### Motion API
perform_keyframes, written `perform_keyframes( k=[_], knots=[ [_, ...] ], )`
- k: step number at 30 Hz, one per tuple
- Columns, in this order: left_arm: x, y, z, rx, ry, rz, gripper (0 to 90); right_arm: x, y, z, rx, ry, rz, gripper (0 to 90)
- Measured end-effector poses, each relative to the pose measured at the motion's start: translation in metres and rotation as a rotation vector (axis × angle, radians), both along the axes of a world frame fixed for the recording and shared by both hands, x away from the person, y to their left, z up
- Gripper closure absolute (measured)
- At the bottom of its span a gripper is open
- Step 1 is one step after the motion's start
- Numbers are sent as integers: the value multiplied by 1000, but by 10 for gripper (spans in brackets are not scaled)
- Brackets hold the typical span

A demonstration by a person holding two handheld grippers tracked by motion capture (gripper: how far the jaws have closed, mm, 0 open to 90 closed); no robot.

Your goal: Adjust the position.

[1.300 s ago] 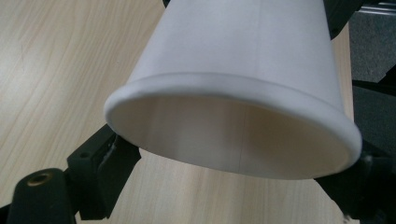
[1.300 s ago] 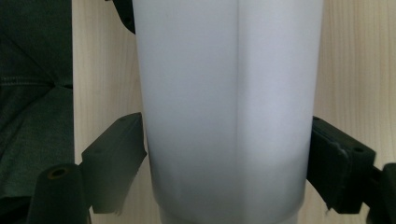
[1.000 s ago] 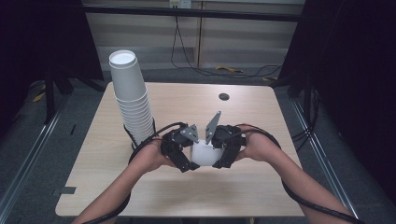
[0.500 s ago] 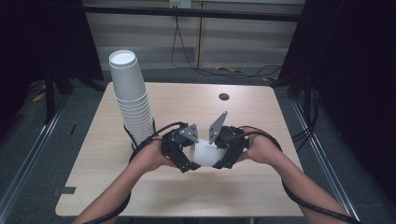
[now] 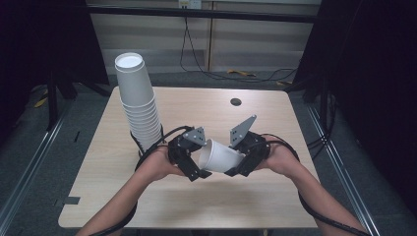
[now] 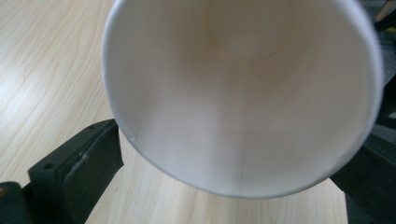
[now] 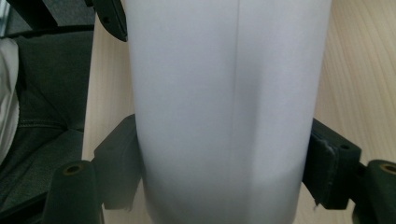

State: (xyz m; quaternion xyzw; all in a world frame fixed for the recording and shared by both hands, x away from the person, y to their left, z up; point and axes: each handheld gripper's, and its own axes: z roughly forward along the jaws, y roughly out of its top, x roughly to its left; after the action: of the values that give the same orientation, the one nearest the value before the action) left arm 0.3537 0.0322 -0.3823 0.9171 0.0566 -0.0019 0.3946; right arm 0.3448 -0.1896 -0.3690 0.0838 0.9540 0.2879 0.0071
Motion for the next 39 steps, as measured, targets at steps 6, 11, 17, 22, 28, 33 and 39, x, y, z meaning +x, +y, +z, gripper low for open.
perform_keyframes(
  k=[6, 11, 17, 22, 28, 33, 39],
  knots=[
    [1, 0, 2, -34, 7, 8, 8, 0, -6, -5, 49, 14, -8, 246],
    [2, 1, 3, -56, 22, 9, 15, 0, -9, -9, 86, 28, -6, 245],
    [2, 1, 2, -75, 33, 10, 34, 0, -9, -11, 116, 36, -5, 245],
    [4, 2, 3, -96, 46, 15, 58, 1, -10, -12, 126, 38, -6, 244],
    [5, 5, 4, -115, 64, 10, 86, 1, -9, -13, 137, 40, -1, 243],
    [5, 3, 4, -95, 62, -2, 103, 1, -6, -15, 104, 28, 1, 237],
    [4, 2, 6, -55, 64, 3, 124, -1, -4, -20, 100, 18, -1, 229]
  ],
)
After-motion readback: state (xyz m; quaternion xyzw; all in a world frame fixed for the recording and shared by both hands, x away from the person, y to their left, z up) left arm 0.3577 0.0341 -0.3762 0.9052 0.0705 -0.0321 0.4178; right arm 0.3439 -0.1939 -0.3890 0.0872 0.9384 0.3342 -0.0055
